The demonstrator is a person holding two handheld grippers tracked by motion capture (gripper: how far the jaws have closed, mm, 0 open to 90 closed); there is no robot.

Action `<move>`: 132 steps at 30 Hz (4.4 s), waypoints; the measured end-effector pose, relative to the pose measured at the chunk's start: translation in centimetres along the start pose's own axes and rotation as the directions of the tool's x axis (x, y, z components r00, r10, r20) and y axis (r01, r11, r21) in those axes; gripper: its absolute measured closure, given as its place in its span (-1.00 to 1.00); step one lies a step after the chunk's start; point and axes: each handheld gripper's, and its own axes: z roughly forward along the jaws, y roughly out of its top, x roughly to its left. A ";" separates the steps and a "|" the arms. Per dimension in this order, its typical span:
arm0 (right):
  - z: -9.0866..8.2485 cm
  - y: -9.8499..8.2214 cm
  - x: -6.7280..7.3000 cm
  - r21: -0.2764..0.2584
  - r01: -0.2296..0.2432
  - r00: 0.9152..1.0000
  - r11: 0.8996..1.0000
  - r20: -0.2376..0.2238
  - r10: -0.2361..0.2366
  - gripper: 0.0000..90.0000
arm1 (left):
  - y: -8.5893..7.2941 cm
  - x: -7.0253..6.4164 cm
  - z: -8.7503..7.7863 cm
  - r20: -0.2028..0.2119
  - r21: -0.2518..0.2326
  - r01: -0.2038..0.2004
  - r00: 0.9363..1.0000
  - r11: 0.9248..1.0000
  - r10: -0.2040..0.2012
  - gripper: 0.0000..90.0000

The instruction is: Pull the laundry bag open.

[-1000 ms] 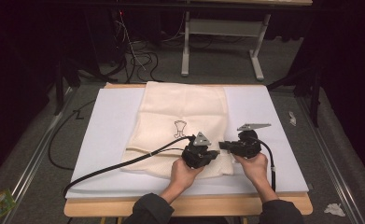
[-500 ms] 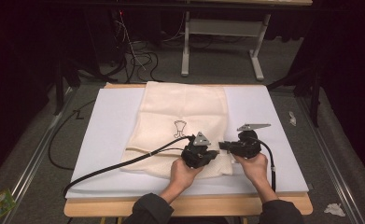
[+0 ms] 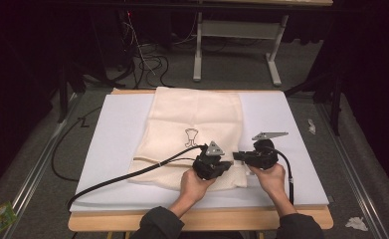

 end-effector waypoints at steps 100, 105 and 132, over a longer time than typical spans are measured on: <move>-0.5 -0.1 -0.8 -0.002 -0.005 0.999 1.000 0.036 0.005 0.97 | -2.8 3.5 -5.6 -0.094 -0.031 0.041 0.995 0.999 -0.044 0.94; -0.5 -0.1 -0.8 0.000 -0.004 0.999 1.000 0.040 0.004 0.97 | -3.0 3.7 -5.9 -0.100 -0.039 0.047 0.994 0.998 -0.051 0.94; -0.5 -0.2 -0.7 0.006 -0.002 0.999 1.000 0.045 0.001 0.97 | -3.3 4.2 -6.9 -0.109 -0.054 0.063 0.992 0.997 -0.068 0.94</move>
